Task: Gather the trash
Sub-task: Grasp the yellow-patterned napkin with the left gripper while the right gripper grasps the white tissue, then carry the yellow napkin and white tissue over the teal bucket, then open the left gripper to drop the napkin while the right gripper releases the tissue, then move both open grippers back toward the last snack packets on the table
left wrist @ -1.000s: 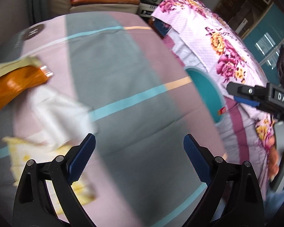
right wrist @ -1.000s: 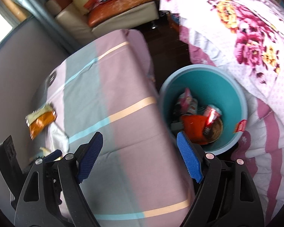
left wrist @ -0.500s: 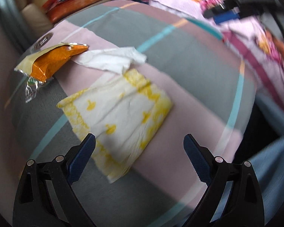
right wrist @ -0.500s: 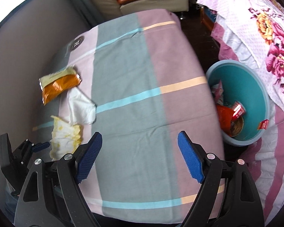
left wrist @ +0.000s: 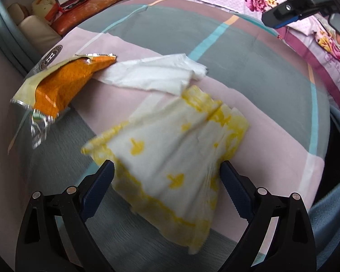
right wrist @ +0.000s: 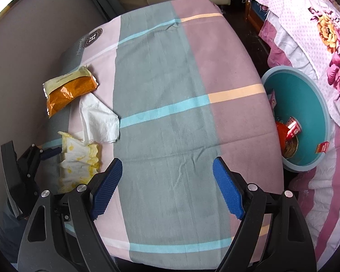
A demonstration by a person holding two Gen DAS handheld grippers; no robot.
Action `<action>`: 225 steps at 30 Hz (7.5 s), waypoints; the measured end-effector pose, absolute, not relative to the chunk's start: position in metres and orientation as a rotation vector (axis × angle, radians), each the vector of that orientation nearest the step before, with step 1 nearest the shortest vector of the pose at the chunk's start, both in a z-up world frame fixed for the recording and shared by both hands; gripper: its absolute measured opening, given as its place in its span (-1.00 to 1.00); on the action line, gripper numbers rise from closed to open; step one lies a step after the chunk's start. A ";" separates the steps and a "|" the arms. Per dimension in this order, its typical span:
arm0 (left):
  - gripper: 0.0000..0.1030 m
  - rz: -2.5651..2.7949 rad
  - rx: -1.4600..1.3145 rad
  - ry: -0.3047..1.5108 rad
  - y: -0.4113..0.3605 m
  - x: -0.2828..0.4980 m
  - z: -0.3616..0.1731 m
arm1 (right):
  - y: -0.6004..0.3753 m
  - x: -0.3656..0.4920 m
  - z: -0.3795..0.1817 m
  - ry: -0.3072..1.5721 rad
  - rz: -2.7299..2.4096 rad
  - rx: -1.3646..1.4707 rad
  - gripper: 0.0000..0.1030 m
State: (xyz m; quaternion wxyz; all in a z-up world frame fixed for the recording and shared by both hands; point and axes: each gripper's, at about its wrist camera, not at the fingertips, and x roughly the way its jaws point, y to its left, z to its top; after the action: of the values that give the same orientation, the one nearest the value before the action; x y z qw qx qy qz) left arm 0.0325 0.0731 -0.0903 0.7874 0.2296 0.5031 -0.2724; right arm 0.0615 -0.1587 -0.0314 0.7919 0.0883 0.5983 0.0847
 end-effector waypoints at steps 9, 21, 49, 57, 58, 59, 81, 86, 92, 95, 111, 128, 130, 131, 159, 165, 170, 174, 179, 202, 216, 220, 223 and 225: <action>0.88 -0.722 0.492 1.150 0.068 0.065 -0.093 | -0.156 0.081 -0.045 1.320 0.181 0.211 0.52; 0.25 -0.685 0.371 1.147 0.061 0.046 -0.084 | -0.157 0.087 -0.046 1.305 0.207 0.221 0.52; -0.75 -0.252 -0.312 1.137 0.178 0.044 -0.065 | -0.024 0.138 -0.076 1.301 0.464 0.016 0.50; 0.12 -0.231 -0.209 1.141 0.160 0.040 -0.072 | -0.014 0.121 -0.075 1.241 0.472 -0.138 -0.41; 0.13 -0.229 -0.200 1.144 0.158 0.039 -0.072 | -0.014 0.117 -0.075 1.232 0.474 -0.165 -0.62; 0.15 -0.227 -0.193 1.146 0.156 0.039 -0.074 | -0.014 0.115 -0.075 1.228 0.476 -0.177 -0.68; -0.72 -0.209 -0.176 1.094 0.082 0.039 -0.044 | -0.159 0.086 -0.023 1.126 0.361 0.167 -0.90; -0.72 -0.282 -0.151 1.092 0.033 0.054 -0.032 | -0.200 0.082 -0.018 1.086 0.313 0.245 -0.90; -0.72 -0.370 -0.101 1.083 -0.035 0.075 -0.024 | -0.260 0.070 -0.010 1.038 0.218 0.304 -0.90; -0.72 -0.412 -0.087 1.076 -0.067 0.082 -0.020 | -0.288 0.066 -0.008 1.013 0.176 0.338 -0.90; -0.71 -0.555 0.036 1.093 -0.203 0.101 -0.016 | -0.420 0.041 -0.015 0.933 -0.010 0.490 -0.90; -0.69 -0.608 0.040 1.159 -0.254 0.128 -0.044 | -0.456 0.040 -0.025 0.937 -0.092 0.520 -0.89; -0.59 -0.615 0.040 1.161 -0.259 0.130 -0.046 | -0.459 0.041 -0.026 0.941 -0.102 0.523 -0.89; -0.55 -0.620 0.040 1.162 -0.261 0.132 -0.047 | -0.461 0.041 -0.026 0.944 -0.110 0.524 -0.89; 0.81 -0.568 -0.001 1.194 -0.224 0.124 -0.065 | -0.442 0.058 -0.041 1.030 -0.143 0.483 -0.81; 0.81 -0.562 -0.006 1.197 -0.214 0.122 -0.066 | -0.436 0.059 -0.048 1.061 -0.159 0.488 -0.05; 0.81 -0.550 -0.022 1.199 -0.202 0.120 -0.065 | -0.430 0.058 -0.047 1.058 -0.167 0.487 0.28; 0.82 -0.539 -0.039 1.194 -0.191 0.117 -0.062 | -0.427 0.058 -0.043 1.063 -0.166 0.492 0.40; 0.82 -0.526 -0.069 1.187 -0.175 0.113 -0.058 | -0.413 0.058 -0.035 1.065 -0.154 0.476 0.42; 0.86 -0.409 -0.249 1.129 -0.054 0.087 -0.045 | -0.307 0.067 0.009 1.076 -0.044 0.307 0.49; 0.87 -0.209 -0.383 1.085 0.089 0.052 -0.047 | -0.159 0.096 0.023 1.142 0.198 0.102 0.51; 0.87 -0.130 -0.426 1.069 0.140 0.043 -0.050 | -0.111 0.110 0.022 1.178 0.280 0.066 0.51; 0.88 -0.065 -0.450 1.060 0.176 0.041 -0.054 | -0.079 0.119 0.015 1.206 0.320 0.046 0.51; 0.88 -0.032 -0.467 1.052 0.196 0.042 -0.055 | -0.059 0.126 0.009 1.236 0.344 0.055 0.51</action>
State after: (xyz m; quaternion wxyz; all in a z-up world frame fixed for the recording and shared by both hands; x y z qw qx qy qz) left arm 0.0419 0.1960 -0.0549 0.8387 -0.2206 0.4976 -0.0153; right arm 0.1258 -0.0593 0.0088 0.8010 0.0257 0.5762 0.1602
